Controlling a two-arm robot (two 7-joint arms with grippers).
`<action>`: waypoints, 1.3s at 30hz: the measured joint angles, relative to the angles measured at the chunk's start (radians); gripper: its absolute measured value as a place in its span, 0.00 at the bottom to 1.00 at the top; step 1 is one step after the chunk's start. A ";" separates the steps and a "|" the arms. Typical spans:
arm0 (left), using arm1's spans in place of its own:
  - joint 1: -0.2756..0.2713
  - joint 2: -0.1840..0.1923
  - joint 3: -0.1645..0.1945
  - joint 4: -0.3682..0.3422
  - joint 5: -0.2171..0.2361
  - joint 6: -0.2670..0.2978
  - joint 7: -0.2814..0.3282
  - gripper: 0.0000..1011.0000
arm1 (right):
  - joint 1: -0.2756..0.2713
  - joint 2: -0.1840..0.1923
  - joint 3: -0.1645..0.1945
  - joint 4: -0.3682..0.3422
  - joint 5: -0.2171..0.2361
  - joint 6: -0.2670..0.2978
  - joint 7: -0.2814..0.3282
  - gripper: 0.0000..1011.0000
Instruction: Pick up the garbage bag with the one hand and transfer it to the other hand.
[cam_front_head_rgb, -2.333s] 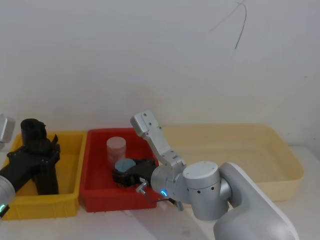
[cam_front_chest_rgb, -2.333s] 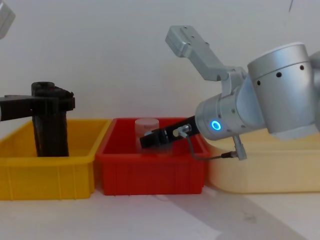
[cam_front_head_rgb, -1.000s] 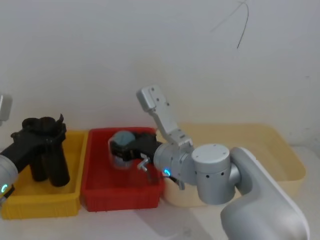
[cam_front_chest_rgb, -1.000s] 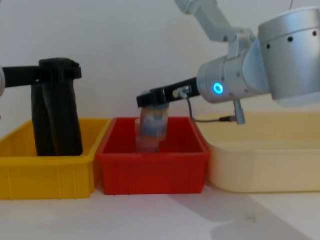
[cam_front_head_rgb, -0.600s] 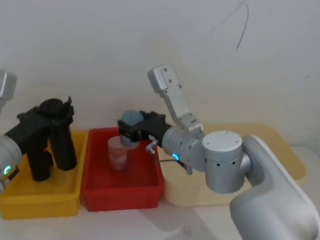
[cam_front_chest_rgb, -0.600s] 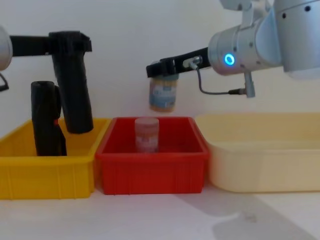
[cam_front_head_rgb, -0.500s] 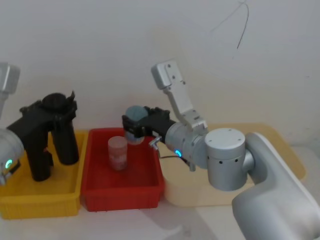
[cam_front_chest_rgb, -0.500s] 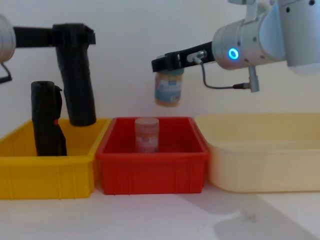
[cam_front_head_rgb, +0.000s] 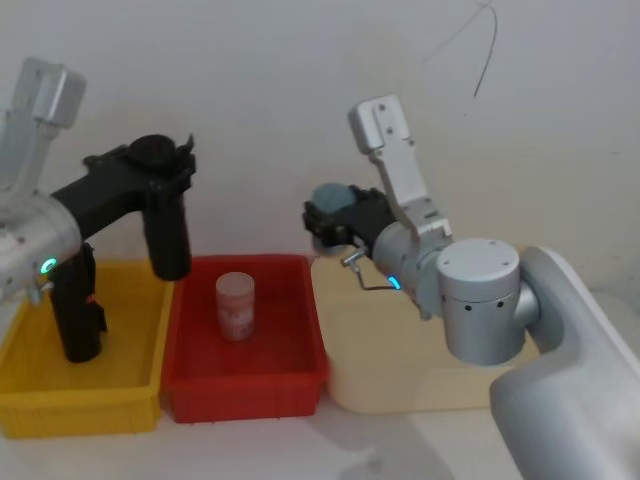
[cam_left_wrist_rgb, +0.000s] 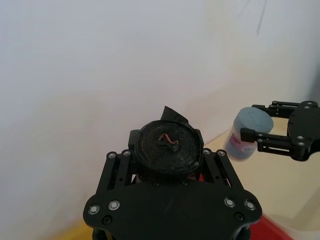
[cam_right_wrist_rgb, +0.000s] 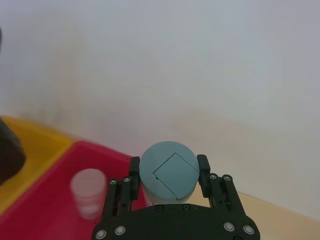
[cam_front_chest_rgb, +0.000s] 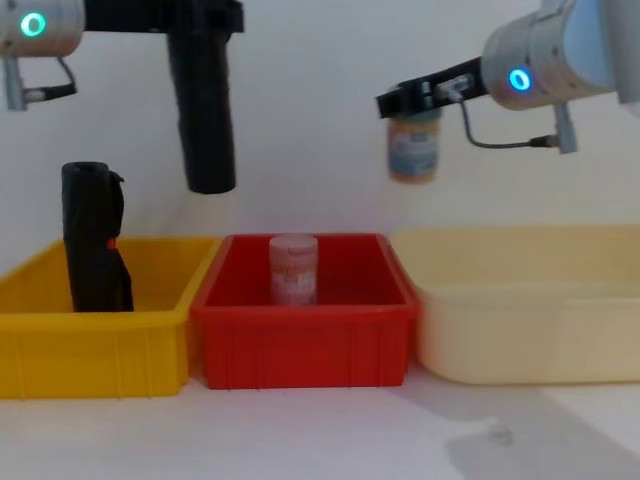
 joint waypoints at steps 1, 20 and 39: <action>0.000 0.000 0.000 0.000 0.000 0.000 0.000 0.56 | 0.000 0.001 0.003 -0.001 -0.003 0.002 -0.006 0.66; -0.287 -0.140 0.115 0.483 -0.038 -0.146 -0.257 0.56 | -0.033 0.020 0.107 -0.017 -0.070 0.068 -0.173 0.66; -0.581 -0.327 0.259 1.117 -0.186 -0.409 -0.522 0.56 | -0.078 0.028 0.131 -0.038 -0.084 0.120 -0.181 0.66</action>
